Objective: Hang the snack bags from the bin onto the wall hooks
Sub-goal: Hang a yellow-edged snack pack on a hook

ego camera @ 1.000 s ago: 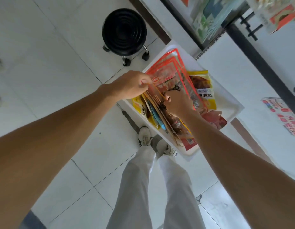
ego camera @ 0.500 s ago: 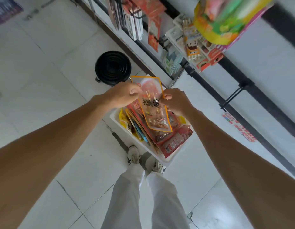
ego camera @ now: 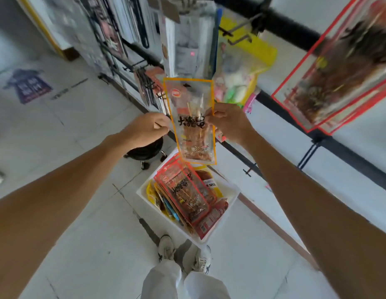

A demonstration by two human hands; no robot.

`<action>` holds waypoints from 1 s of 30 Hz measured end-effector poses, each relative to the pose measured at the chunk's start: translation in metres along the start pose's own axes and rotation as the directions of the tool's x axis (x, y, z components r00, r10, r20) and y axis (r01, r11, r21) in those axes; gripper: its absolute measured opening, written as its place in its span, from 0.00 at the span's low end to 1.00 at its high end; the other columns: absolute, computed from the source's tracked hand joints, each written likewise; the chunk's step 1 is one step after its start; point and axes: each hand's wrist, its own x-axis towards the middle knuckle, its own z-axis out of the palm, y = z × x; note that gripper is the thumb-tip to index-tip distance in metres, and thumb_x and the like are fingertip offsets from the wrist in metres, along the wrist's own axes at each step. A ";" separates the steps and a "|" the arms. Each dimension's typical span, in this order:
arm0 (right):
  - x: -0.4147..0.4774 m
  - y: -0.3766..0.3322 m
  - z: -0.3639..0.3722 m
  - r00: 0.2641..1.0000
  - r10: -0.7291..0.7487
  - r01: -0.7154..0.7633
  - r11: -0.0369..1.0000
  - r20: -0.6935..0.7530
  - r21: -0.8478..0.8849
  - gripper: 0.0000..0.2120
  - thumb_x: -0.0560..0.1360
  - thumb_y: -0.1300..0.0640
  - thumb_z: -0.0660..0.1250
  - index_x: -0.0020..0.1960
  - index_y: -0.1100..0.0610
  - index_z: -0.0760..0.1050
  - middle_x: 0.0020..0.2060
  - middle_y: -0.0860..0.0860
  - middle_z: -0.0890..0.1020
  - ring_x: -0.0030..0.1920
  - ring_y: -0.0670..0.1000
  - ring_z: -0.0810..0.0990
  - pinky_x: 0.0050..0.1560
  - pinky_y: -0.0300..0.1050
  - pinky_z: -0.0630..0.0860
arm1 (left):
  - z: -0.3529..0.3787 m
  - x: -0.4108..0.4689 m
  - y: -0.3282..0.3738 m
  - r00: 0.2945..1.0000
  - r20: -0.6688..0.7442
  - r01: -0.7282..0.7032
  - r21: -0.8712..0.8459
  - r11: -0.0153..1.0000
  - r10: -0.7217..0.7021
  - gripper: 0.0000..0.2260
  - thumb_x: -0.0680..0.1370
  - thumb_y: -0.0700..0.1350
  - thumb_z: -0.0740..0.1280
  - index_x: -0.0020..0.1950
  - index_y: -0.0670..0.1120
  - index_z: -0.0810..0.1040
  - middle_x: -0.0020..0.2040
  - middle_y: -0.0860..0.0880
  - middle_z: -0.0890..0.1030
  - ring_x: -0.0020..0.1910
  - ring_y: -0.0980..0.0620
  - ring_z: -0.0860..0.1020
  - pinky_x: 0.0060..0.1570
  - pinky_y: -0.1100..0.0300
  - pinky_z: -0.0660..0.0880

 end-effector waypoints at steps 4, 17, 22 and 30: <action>-0.004 -0.039 -0.028 0.997 -0.069 0.072 0.993 -0.035 0.096 0.06 0.75 0.65 0.70 0.43 0.54 0.79 0.34 0.47 0.81 0.34 0.39 0.79 0.38 0.35 0.76 | -0.031 -0.003 0.055 0.986 -0.145 -0.126 -0.323 0.938 0.082 0.10 0.75 0.42 0.72 0.49 0.58 0.80 0.48 0.54 0.83 0.50 0.56 0.81 0.54 0.63 0.75; -0.020 -0.109 -0.075 0.978 -0.115 0.156 0.958 -0.173 0.240 0.01 0.76 0.63 0.69 0.47 0.60 0.78 0.38 0.55 0.81 0.38 0.54 0.79 0.34 0.43 0.77 | -0.085 -0.040 0.142 0.940 -0.333 -0.216 -0.425 0.879 0.071 0.02 0.76 0.37 0.71 0.45 0.43 0.80 0.39 0.45 0.84 0.41 0.40 0.84 0.53 0.35 0.77; -0.030 -0.121 -0.072 0.921 -0.037 0.127 0.970 -0.387 0.208 0.09 0.73 0.55 0.72 0.41 0.54 0.72 0.39 0.54 0.80 0.38 0.55 0.81 0.40 0.56 0.81 | -0.096 -0.056 0.165 0.908 -0.405 -0.271 -0.368 0.889 0.109 0.02 0.76 0.38 0.71 0.45 0.44 0.81 0.42 0.43 0.84 0.41 0.46 0.83 0.56 0.45 0.78; -0.051 -0.150 -0.066 0.909 -0.102 0.170 0.976 -0.404 0.136 0.09 0.74 0.53 0.72 0.50 0.52 0.73 0.41 0.47 0.78 0.43 0.54 0.80 0.48 0.60 0.79 | -0.109 -0.075 0.186 0.903 -0.389 -0.325 -0.345 0.880 0.181 0.02 0.77 0.36 0.70 0.47 0.41 0.80 0.44 0.41 0.84 0.43 0.41 0.82 0.45 0.57 0.79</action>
